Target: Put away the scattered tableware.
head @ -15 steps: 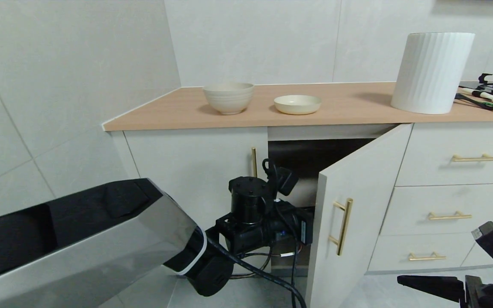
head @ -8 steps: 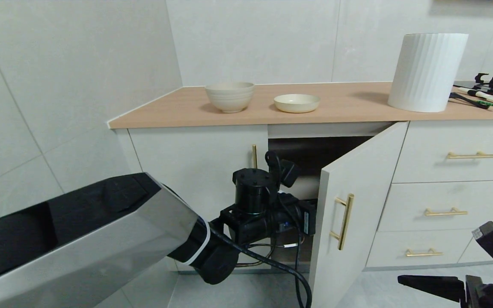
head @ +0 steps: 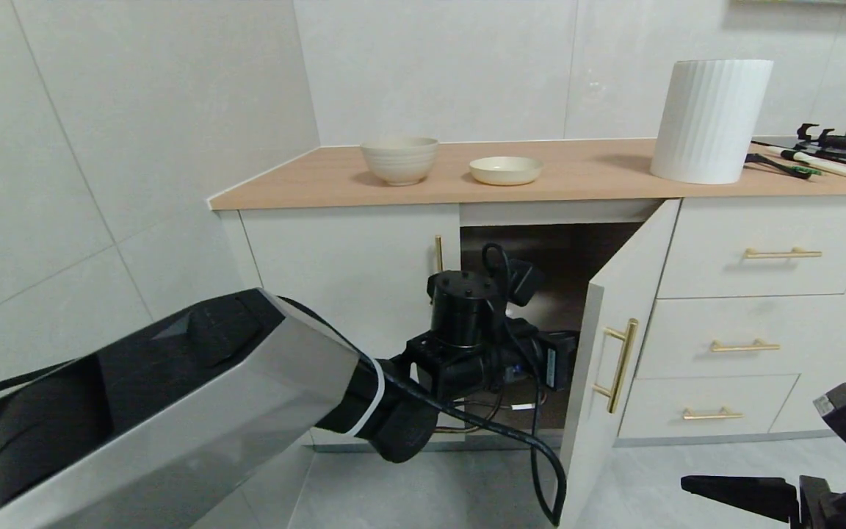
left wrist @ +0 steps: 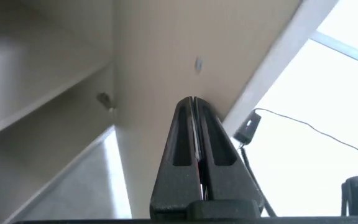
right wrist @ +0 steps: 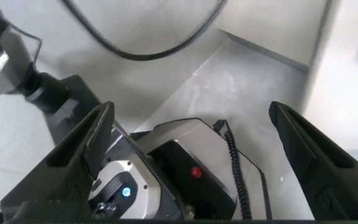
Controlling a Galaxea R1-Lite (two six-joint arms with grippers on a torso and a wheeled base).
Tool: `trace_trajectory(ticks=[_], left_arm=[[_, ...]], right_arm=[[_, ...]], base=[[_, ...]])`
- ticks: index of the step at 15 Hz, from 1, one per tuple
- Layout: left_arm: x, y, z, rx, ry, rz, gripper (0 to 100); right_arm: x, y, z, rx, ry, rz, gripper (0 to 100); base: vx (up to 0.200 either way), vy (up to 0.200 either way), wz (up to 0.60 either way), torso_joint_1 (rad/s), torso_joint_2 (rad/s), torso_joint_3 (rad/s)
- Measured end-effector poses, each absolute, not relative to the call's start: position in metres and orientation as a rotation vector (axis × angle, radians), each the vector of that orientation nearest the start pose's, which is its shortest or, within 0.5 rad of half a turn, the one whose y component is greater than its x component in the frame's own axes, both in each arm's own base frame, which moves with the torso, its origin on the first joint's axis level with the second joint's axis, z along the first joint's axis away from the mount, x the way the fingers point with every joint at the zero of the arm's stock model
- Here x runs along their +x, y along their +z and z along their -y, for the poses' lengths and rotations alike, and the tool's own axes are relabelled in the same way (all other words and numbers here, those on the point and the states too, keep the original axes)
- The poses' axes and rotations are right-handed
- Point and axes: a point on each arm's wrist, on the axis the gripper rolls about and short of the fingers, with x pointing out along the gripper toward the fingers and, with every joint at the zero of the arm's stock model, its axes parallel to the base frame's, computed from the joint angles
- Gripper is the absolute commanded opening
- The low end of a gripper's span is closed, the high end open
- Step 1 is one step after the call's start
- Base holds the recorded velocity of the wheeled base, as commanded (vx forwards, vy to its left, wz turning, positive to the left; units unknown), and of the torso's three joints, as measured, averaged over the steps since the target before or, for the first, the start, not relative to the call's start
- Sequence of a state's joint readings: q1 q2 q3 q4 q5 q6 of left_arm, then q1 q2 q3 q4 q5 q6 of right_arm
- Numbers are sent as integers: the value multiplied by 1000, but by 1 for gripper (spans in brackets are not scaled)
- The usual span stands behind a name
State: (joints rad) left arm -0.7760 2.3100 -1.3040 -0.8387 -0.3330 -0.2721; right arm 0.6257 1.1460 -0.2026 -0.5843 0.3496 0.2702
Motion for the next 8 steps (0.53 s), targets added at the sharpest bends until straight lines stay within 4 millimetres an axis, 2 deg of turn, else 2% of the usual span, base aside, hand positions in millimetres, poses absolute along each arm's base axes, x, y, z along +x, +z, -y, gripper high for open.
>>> trace_trajectory(ticks=[1, 4, 5, 7, 8], left_arm=[[318, 102, 337, -207, -1095, -328, 0], [283, 117, 374, -216, -1214, -312, 0], [277, 120, 379, -219, -1229, -304, 0], [252, 127, 385, -214, -1278, -298, 0], [242, 132, 383, -211, -1294, -296, 0]], right_arm=[[103, 141, -86, 192, 922, -494, 100], [93, 143, -87, 186, 974, -480, 100], [91, 143, -86, 187, 984, -474, 100], [85, 148, -83, 199, 1041, -443, 100], [81, 149, -81, 203, 1061, -442, 100]], base=[[0, 0, 0, 0, 0, 0], [0, 0, 0, 0, 0, 0], [0, 0, 0, 0, 0, 0], [0, 0, 0, 0, 0, 0], [0, 0, 0, 0, 0, 0]])
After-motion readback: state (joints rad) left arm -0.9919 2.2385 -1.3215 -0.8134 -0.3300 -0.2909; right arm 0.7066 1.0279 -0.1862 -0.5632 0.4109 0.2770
